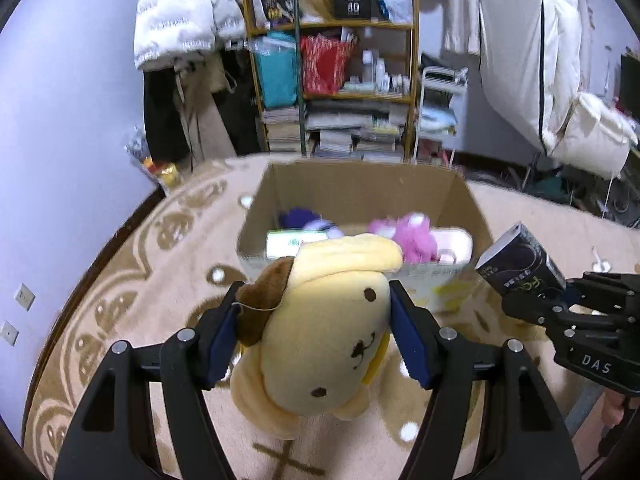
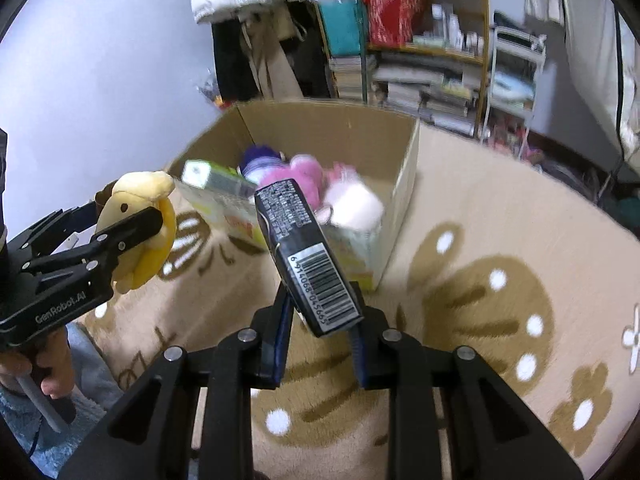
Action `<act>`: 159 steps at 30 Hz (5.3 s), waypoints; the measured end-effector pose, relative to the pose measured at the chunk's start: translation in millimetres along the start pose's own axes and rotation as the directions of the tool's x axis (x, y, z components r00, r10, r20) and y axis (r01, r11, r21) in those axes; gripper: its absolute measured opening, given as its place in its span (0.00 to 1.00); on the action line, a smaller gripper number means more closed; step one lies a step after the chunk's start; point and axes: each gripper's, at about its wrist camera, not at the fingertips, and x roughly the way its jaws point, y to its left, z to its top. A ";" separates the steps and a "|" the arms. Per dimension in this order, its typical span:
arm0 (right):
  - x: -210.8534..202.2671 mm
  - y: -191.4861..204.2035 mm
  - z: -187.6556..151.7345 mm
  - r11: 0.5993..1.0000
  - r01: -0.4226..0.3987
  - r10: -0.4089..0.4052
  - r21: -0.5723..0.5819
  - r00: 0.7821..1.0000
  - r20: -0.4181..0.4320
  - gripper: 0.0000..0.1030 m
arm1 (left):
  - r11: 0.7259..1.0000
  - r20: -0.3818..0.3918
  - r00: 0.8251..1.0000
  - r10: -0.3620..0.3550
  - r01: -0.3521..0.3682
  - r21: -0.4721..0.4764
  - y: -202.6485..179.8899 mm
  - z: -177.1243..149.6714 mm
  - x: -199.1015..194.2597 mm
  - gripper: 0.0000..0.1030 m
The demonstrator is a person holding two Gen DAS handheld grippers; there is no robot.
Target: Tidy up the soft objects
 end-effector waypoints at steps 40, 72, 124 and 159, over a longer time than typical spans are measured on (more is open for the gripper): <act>-1.7 -3.3 64.9 0.999 0.050 -0.047 -0.002 0.948 0.313 0.26 | 0.998 0.169 0.985 -0.026 0.017 0.053 -0.4 89.4 29.9 0.67; 41.7 -21.0 61.0 1.000 -0.005 0.000 0.025 0.980 0.198 0.29 | 0.989 0.011 0.998 -0.060 0.058 0.133 -24.9 61.6 84.7 0.77; -100.8 5.4 5.9 0.996 0.053 -0.075 0.065 0.907 0.415 1.00 | 0.992 0.254 0.959 0.128 -0.126 -0.025 21.9 10.6 -100.3 0.98; -102.9 -1.6 -11.4 0.987 0.113 -0.151 0.116 0.907 0.393 1.00 | 0.993 0.228 0.967 0.116 -0.115 -0.017 23.1 -8.4 -95.3 0.99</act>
